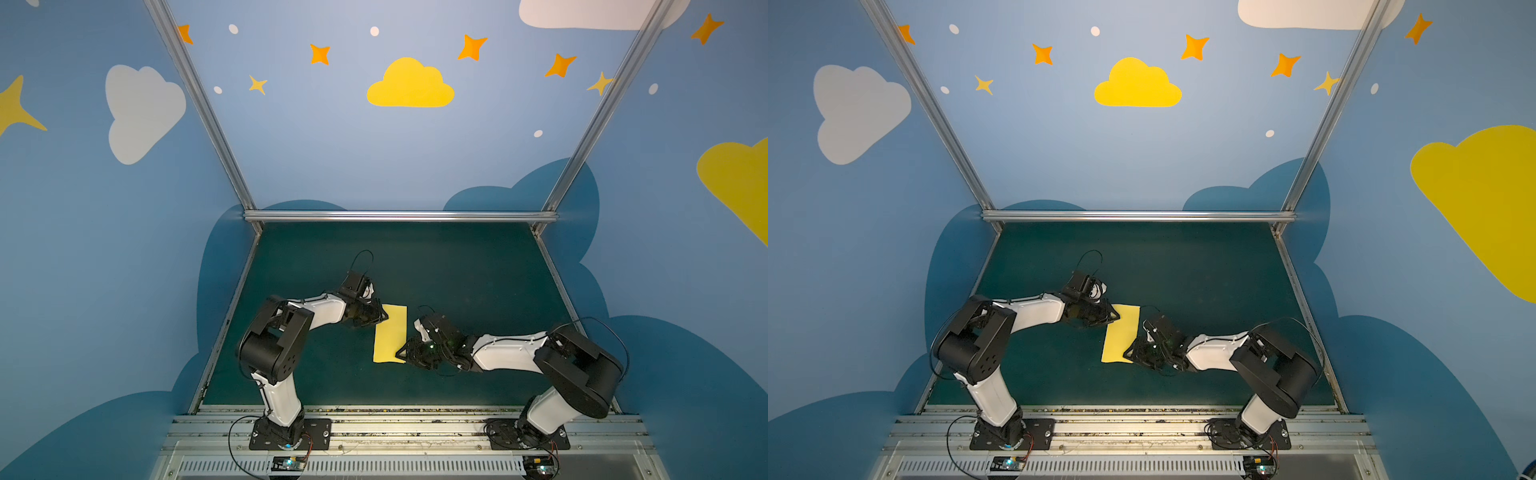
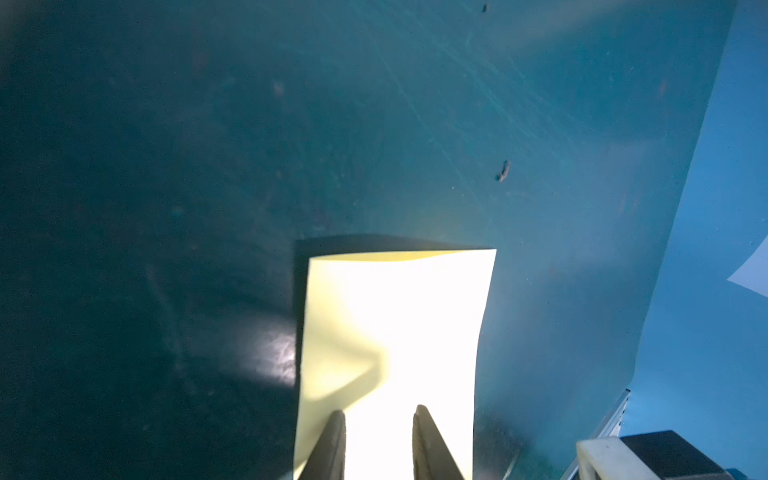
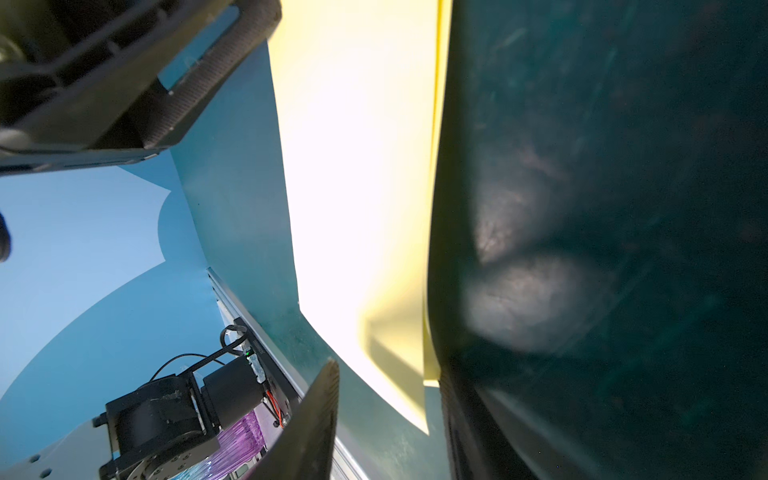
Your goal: Fold a paper plane with a square sheet of paper (fold left side to right side)
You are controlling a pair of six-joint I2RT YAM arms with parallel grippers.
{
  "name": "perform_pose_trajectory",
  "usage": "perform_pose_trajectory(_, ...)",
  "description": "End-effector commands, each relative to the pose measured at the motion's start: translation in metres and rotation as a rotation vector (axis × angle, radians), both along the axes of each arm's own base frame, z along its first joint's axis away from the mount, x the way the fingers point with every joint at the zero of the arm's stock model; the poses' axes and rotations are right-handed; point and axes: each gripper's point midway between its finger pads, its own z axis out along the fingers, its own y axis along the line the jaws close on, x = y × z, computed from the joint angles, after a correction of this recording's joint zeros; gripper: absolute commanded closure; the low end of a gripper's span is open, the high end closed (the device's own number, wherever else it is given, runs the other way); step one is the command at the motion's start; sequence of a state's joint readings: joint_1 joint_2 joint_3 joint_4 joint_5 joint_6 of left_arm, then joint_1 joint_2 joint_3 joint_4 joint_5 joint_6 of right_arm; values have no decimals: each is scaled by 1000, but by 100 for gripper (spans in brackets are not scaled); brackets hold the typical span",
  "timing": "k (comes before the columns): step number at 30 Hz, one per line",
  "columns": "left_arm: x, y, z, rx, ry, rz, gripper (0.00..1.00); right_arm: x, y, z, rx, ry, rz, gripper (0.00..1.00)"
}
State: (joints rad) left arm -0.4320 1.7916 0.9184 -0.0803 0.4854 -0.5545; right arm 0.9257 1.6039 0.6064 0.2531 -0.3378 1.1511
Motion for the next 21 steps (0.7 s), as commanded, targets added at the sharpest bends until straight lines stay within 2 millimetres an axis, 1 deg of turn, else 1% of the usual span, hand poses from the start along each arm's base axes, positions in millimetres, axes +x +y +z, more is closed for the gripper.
perform_pose_trajectory(1, -9, 7, -15, 42, 32, 3, 71, -3, -5, 3, -17, -3, -6, 61)
perform_pose_trajectory(14, -8, 8, -15, 39, 29, 3, 72, -7, -5, 4, -19, -4, 5, 73)
perform_pose_trajectory(21, -7, 8, -13, 36, 24, 3, 72, -8, -5, 3, -23, -1, 5, 76)
